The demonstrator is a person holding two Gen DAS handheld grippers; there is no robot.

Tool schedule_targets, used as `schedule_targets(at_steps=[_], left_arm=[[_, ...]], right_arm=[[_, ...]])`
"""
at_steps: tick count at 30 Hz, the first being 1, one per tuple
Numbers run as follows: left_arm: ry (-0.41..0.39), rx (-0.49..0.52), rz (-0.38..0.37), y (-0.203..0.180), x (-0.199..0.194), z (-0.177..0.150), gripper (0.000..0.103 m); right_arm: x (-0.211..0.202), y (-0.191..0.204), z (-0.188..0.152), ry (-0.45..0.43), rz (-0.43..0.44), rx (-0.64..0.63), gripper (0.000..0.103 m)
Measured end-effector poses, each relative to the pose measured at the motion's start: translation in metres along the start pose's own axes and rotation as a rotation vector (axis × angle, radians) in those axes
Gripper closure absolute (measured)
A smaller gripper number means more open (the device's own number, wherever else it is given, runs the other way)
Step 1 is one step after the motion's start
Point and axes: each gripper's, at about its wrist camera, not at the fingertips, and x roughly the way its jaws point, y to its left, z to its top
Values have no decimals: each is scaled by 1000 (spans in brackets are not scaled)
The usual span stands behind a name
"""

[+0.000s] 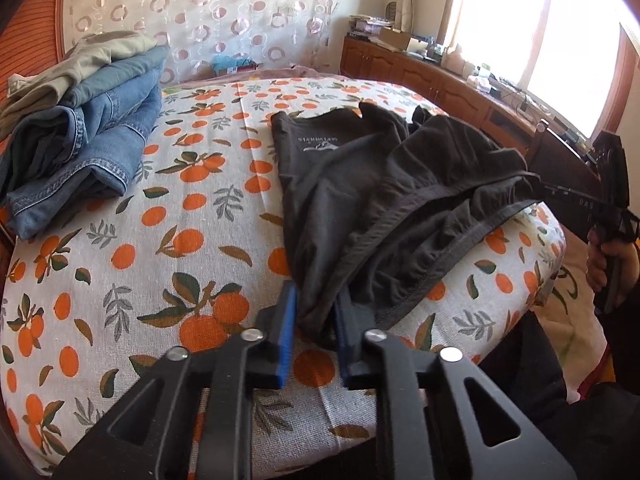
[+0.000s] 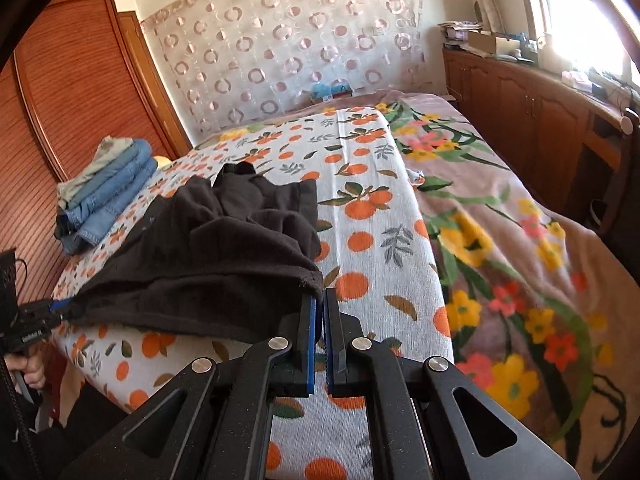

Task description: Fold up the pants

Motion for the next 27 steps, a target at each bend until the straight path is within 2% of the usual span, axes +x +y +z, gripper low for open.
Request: schedule_targets(at_steps=[4, 11, 17, 21, 22, 23, 27], left_arm=[[-24, -5, 5, 0, -3, 4, 89], [-35, -15, 17, 3, -7, 5, 91], [-31, -8, 12, 1, -6, 5, 91], [-33, -12, 7, 2, -5, 6, 92], [-34, -13, 6, 3, -5, 6, 93], [-39, -13, 6, 3, -6, 8, 94], [-87, -15, 9, 5, -18, 22, 94]], right_arm=[[-7, 0, 8, -3, -22, -24, 98], [2, 7, 15, 11, -108, -118, 79], [7, 20, 22, 32, -105, -198, 72], [6, 26, 26, 27, -116, -232, 72], [4, 26, 27, 20, -105, -229, 81], [1, 26, 27, 7, -85, -224, 98], [-23, 24, 39, -55, -49, -201, 98]])
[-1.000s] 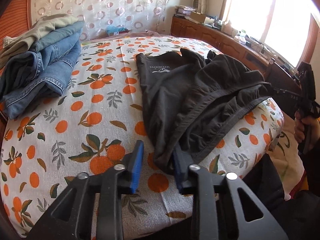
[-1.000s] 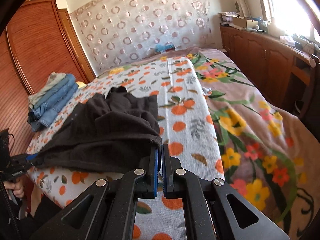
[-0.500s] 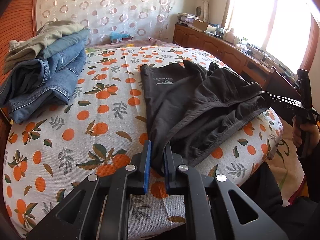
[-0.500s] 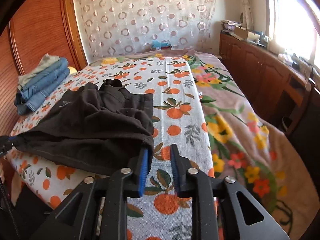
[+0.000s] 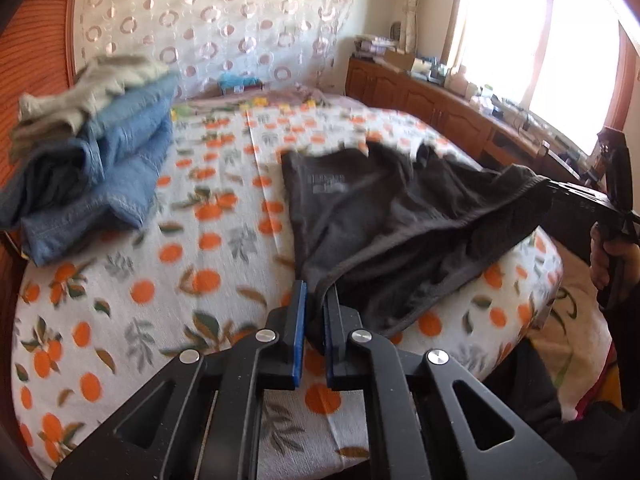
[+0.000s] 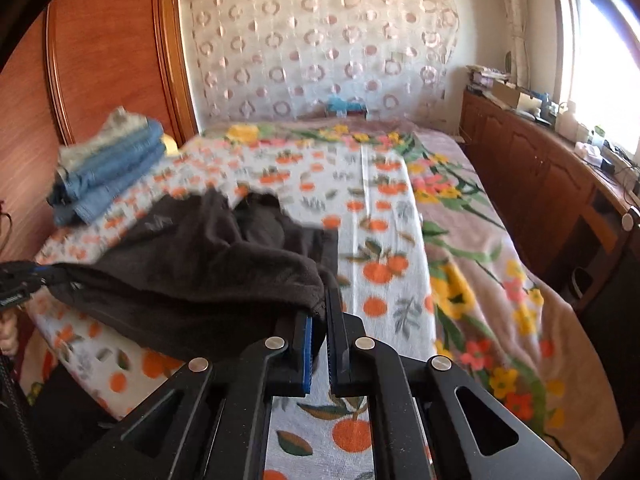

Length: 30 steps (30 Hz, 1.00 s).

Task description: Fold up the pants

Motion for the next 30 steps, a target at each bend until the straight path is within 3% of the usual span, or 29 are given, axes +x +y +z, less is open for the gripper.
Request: schedule_targets(at_steps=[13, 21, 24, 30], left_arm=[[-291, 92, 6, -33, -104, 90, 95], [-412, 156, 51, -42, -164, 118, 95], [-388, 162, 76, -36, -152, 125, 95], [-289, 157, 147, -5, -87, 152, 95]], right_arm=[[-125, -10, 52, -203, -21, -33, 98], [-204, -4, 61, -306, 6, -100, 98], [-199, -4, 61, -304, 13, -121, 98], [-123, -8, 101, -223, 16, -155, 98]])
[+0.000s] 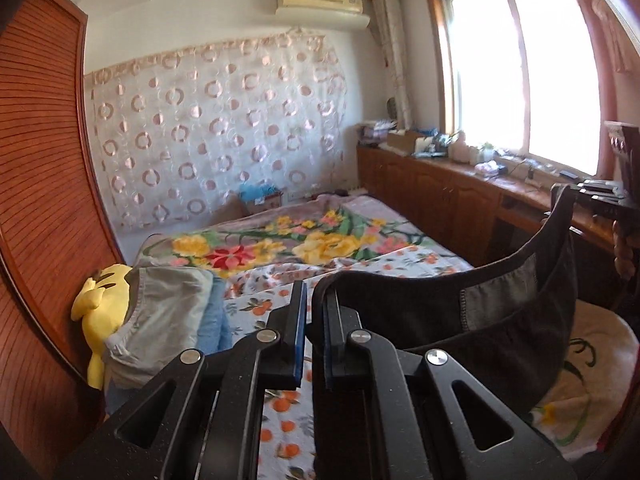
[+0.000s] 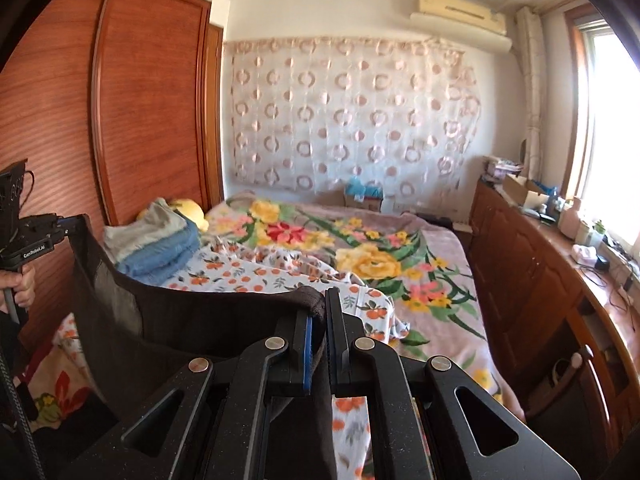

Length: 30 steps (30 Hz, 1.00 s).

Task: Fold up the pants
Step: 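Lay the stretched black garment flat on the bed with both grippers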

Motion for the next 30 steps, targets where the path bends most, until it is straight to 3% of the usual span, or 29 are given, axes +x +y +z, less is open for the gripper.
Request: schedule_targets(at_steps=[5, 9, 12, 17, 21, 24, 27, 30], left_arm=[[7, 26, 100, 24, 46, 42, 96], [-47, 12, 147, 37, 44, 76, 96], [-58, -10, 140, 43, 38, 70, 96], [22, 14, 152, 33, 44, -3, 96], [178, -13, 131, 22, 71, -95, 96], [305, -34, 117, 17, 99, -150, 96], [357, -49, 115, 9, 109, -177, 96], [360, -63, 113, 9, 109, -180, 96]], right_arm=[[60, -8, 51, -22, -24, 2, 98], [75, -12, 81, -102, -41, 41, 98], [72, -15, 77, -132, -23, 86, 98], [82, -1, -6, -15, 35, 97, 98], [113, 20, -109, 177, 60, 95, 98], [138, 27, -166, 309, 65, 124, 98], [143, 25, -190, 344, 78, 167, 98], [148, 16, -183, 338, 88, 189, 98]])
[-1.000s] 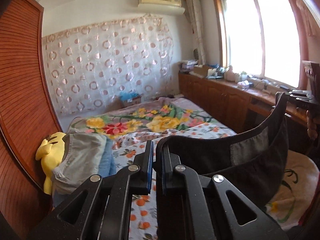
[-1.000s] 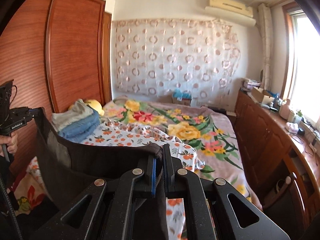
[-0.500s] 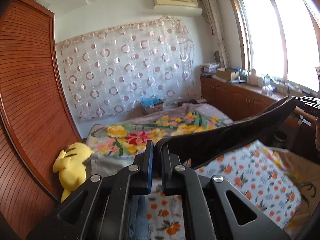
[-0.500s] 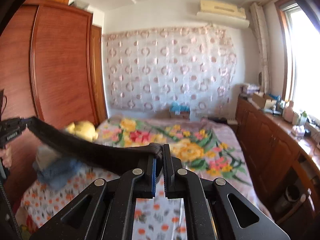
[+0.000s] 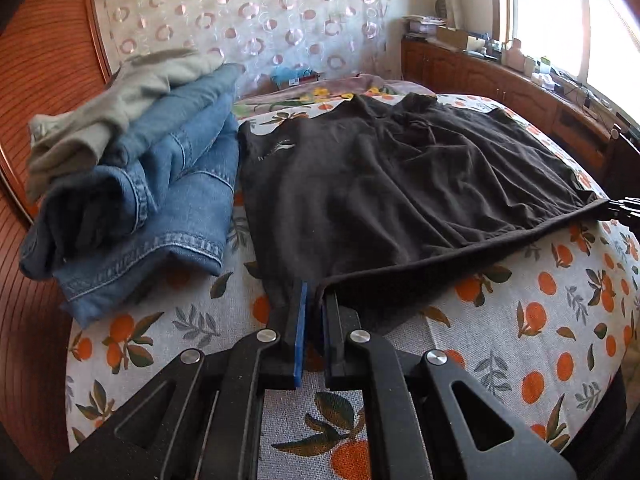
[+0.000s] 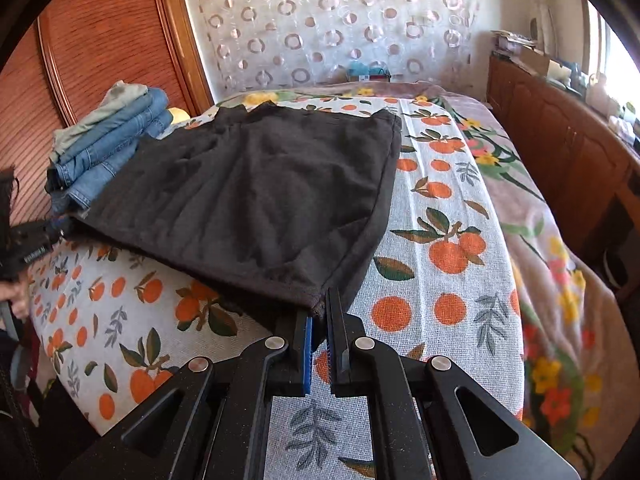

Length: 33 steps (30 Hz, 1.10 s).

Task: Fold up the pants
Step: 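Lay the stretched black garment flat on the bed with both grippers, then hold the garment edges down with both grippers, smoothing it flat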

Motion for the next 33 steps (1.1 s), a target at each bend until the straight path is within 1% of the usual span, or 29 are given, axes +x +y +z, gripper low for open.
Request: schedule_targets(at_steps=[2, 4, 6, 7, 11, 14, 16, 21, 25, 33], left_arm=[[-2, 2, 0, -1, -2, 2, 95], [0, 10, 6, -2, -1, 5, 95], [8, 15, 10, 0, 4, 3, 93], [15, 15, 11, 2, 5, 0, 92], [41, 17, 7, 3, 8, -2, 90], [33, 9, -12, 4, 0, -8, 83], [32, 1, -23, 5, -3, -11, 79], [25, -9, -38, 7, -10, -19, 79], [22, -35, -50, 11, -12, -23, 79], [4, -53, -51, 13, -13, -27, 79]], right_arm=[[-2, -4, 6, -2, 3, 9, 98], [-4, -9, 2, -4, 1, 12, 98], [-3, -5, -3, 2, -4, 14, 98], [1, 3, -1, 5, -6, 14, 98], [-2, 8, 1, -1, -8, 15, 97], [-5, 8, 0, 1, -11, 12, 94], [-7, 7, -1, -9, -10, 11, 94], [-6, 7, -3, -15, -13, 12, 94], [-5, 6, -3, -15, -14, 14, 94], [-4, 2, -4, -33, -16, 19, 94]])
